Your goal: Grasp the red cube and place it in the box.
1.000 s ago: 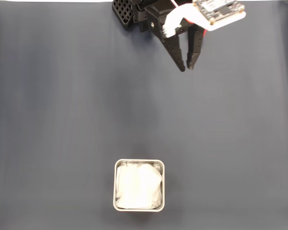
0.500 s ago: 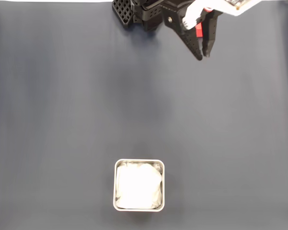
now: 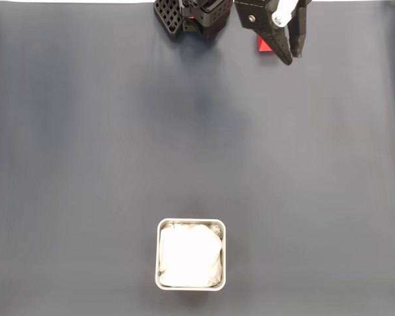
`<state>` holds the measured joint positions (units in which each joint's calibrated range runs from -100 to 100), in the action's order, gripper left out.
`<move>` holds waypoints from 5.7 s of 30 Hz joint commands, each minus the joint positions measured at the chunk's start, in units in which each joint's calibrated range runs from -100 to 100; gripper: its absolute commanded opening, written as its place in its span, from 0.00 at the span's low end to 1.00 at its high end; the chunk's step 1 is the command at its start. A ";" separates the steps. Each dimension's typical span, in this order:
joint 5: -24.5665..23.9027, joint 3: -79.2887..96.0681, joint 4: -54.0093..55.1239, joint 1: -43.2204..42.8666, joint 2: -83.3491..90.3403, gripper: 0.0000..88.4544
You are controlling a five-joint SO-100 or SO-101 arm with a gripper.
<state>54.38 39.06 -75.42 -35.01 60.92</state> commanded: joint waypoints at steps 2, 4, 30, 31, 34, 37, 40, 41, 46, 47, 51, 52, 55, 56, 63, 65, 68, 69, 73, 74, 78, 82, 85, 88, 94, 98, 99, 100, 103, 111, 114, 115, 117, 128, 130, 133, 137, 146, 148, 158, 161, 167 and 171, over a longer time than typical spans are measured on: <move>0.24 0.81 -0.57 -3.12 1.90 0.03; 0.34 1.63 -0.65 -4.40 2.51 0.03; 1.12 10.39 -4.01 -18.11 10.66 0.25; 0.98 10.76 -4.34 -18.82 10.92 0.25; 0.83 11.85 -5.24 -20.74 11.61 0.27; 0.98 12.58 -6.14 -22.16 11.87 0.29; 1.51 13.59 -6.39 -22.87 12.13 0.32; 1.86 13.95 -6.55 -23.01 12.22 0.33; 3.27 15.41 -6.80 -23.65 12.82 0.36; 3.47 15.68 -6.80 -23.86 12.91 0.36; 3.71 16.60 -6.88 -25.35 13.08 0.37; 3.71 16.87 -6.88 -25.71 13.08 0.37; 2.98 17.51 -6.80 -26.63 13.08 0.36; 2.69 17.87 -6.71 -26.77 13.08 0.36; 2.98 22.07 -4.25 -26.70 13.17 0.37; 3.13 23.35 -3.52 -26.70 13.34 0.37; 3.17 25.17 -2.29 -26.85 13.34 0.38; 3.22 25.90 -1.71 -26.85 13.34 0.38; 3.52 28.64 0.17 -26.42 13.78 0.38; 3.52 29.37 0.42 -26.35 14.04 0.39; 3.66 31.47 1.73 -26.06 14.64 0.42; 4.20 33.02 3.29 -25.43 15.16 0.43; 5.13 34.75 4.35 -24.72 16.03 0.44; 5.76 36.49 5.58 -24.01 16.64 0.45; 5.81 38.50 7.06 -22.80 17.50 0.46; 5.57 39.41 7.38 -22.16 18.54 0.47; 5.57 39.68 7.47 -22.02 18.80 0.47; 5.57 40.05 7.55 -21.87 18.89 0.47; 5.76 41.14 7.79 -21.59 19.32 0.47; 5.91 44.33 9.52 -21.02 19.93 0.47; 5.81 45.16 9.84 -20.88 20.19 0.47; 5.76 45.43 10.01 -20.88 20.19 0.47; 5.57 45.89 10.42 -20.88 20.28 0.47; 5.62 47.89 12.22 -20.88 20.88 0.47; 5.67 47.98 12.30 -20.88 20.88 0.46; 5.71 47.98 12.63 -20.88 20.88 0.43; 5.96 48.53 13.37 -20.88 20.88 0.41; 6.40 49.08 14.19 -21.02 20.88 0.31; 6.59 49.26 14.43 -21.02 20.88 0.28; 6.84 49.35 15.25 -20.88 20.54 0.19; 6.84 49.44 15.50 -20.88 20.54 0.17; 7.13 49.44 15.91 -20.88 20.19 0.12; 7.23 49.44 16.24 -20.88 19.93 0.11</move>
<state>61.27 88.70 -60.30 -56.01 81.33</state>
